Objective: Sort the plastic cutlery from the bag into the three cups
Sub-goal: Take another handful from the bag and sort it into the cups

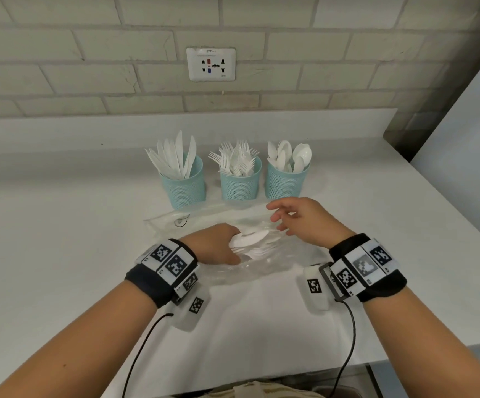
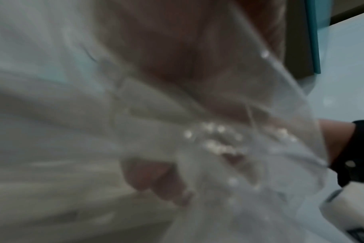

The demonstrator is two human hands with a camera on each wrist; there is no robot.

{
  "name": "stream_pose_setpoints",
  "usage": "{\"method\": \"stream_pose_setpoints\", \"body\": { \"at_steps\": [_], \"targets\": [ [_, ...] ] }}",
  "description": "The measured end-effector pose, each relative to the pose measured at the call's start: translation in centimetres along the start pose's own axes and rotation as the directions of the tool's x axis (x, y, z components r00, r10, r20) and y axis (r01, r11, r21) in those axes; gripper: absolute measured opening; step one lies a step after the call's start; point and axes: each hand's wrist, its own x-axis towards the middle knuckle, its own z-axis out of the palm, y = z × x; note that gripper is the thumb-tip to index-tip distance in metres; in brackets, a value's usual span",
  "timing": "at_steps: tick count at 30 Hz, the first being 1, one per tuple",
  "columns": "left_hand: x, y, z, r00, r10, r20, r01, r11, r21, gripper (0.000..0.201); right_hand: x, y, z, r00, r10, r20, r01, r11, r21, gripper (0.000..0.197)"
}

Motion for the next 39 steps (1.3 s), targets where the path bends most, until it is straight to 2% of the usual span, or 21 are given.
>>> {"method": "stream_pose_setpoints", "body": {
  "at_steps": [6, 10, 14, 18, 21, 23, 25, 27, 34, 39],
  "targets": [
    [-0.2, -0.2, -0.8, 0.999, 0.008, -0.049, -0.009, 1.000, -0.030, 0.020, 1.3, 1.0, 0.4, 0.997, -0.040, -0.068, 0.028, 0.986, -0.167, 0.037],
    [-0.7, -0.9, -2.0, 0.984, 0.030, -0.175, -0.054, 0.989, -0.134, 0.023, 1.6, 0.6, 0.1, 0.994, -0.024, -0.104, 0.010, 0.991, -0.130, 0.029],
    [-1.4, -1.3, -2.8, 0.933, 0.017, -0.359, -0.162, 0.912, -0.377, 0.010, 1.4, 0.1, 0.0, 0.992, -0.072, -0.106, 0.053, 0.985, -0.165, 0.031],
    [-1.8, -0.7, -4.4, 0.841, 0.018, -0.541, -0.336, 0.801, -0.495, 0.011, 1.7, -0.1, 0.0, 0.989, -0.109, -0.099, 0.085, 0.972, -0.219, 0.024],
    [-1.7, 0.1, -5.9, 0.780, -0.026, -0.625, -0.473, 0.630, -0.616, 0.011, 1.8, -1.6, -0.1, 0.982, -0.141, -0.125, 0.138, 0.990, -0.036, 0.021],
    [-1.4, 0.5, -6.6, 0.759, -0.046, -0.650, -0.521, 0.557, -0.647, 0.012, 1.9, -3.6, -0.2, 0.955, -0.208, -0.214, 0.237, 0.964, 0.121, 0.020],
    [-1.0, 1.0, -6.8, 0.750, -0.040, -0.661, -0.535, 0.551, -0.640, 0.014, 2.0, -5.9, -0.3, 0.911, -0.272, -0.311, 0.348, 0.911, 0.222, 0.019],
    [-0.7, 1.7, -6.5, 0.753, -0.018, -0.658, -0.536, 0.565, -0.628, 0.013, 2.4, -8.0, -0.4, 0.886, -0.300, -0.354, 0.409, 0.865, 0.291, 0.018],
    [0.0, 2.1, -5.3, 0.759, -0.008, -0.651, -0.535, 0.561, -0.631, 0.006, 3.8, -10.1, 0.7, 0.876, -0.245, -0.415, 0.425, 0.799, 0.426, 0.014],
    [0.3, 1.5, -4.5, 0.774, 0.003, -0.633, -0.524, 0.563, -0.639, 0.020, 3.9, -9.8, 0.7, 0.925, -0.211, -0.317, 0.363, 0.741, 0.565, 0.011]
  ]
}}
